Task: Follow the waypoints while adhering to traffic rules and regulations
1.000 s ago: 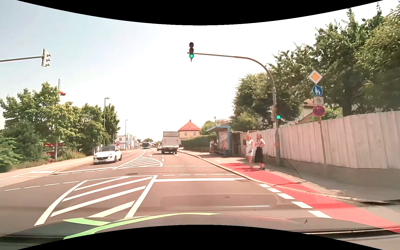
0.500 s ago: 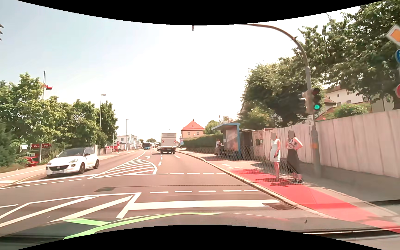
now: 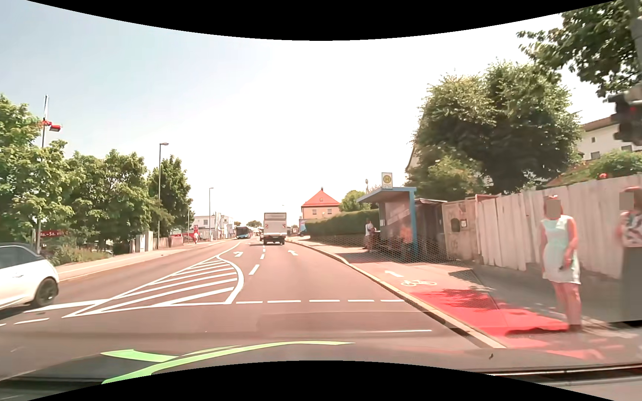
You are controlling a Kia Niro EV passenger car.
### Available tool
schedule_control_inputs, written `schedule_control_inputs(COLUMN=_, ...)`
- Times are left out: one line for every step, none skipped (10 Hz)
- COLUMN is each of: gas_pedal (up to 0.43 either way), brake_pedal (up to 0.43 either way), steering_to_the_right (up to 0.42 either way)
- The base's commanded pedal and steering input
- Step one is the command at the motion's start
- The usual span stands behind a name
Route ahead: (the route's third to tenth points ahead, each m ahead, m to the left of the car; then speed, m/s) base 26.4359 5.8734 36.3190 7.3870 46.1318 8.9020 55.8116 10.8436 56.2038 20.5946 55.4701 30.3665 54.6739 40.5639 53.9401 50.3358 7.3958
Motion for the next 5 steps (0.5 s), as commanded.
schedule_control_inputs(gas_pedal=0.268, brake_pedal=0.000, steering_to_the_right=-0.052)
schedule_control_inputs(gas_pedal=0.260, brake_pedal=0.000, steering_to_the_right=-0.052)
schedule_control_inputs(gas_pedal=0.260, brake_pedal=0.000, steering_to_the_right=-0.051)
schedule_control_inputs(gas_pedal=0.220, brake_pedal=0.000, steering_to_the_right=-0.051)
schedule_control_inputs(gas_pedal=0.220, brake_pedal=0.000, steering_to_the_right=-0.051)
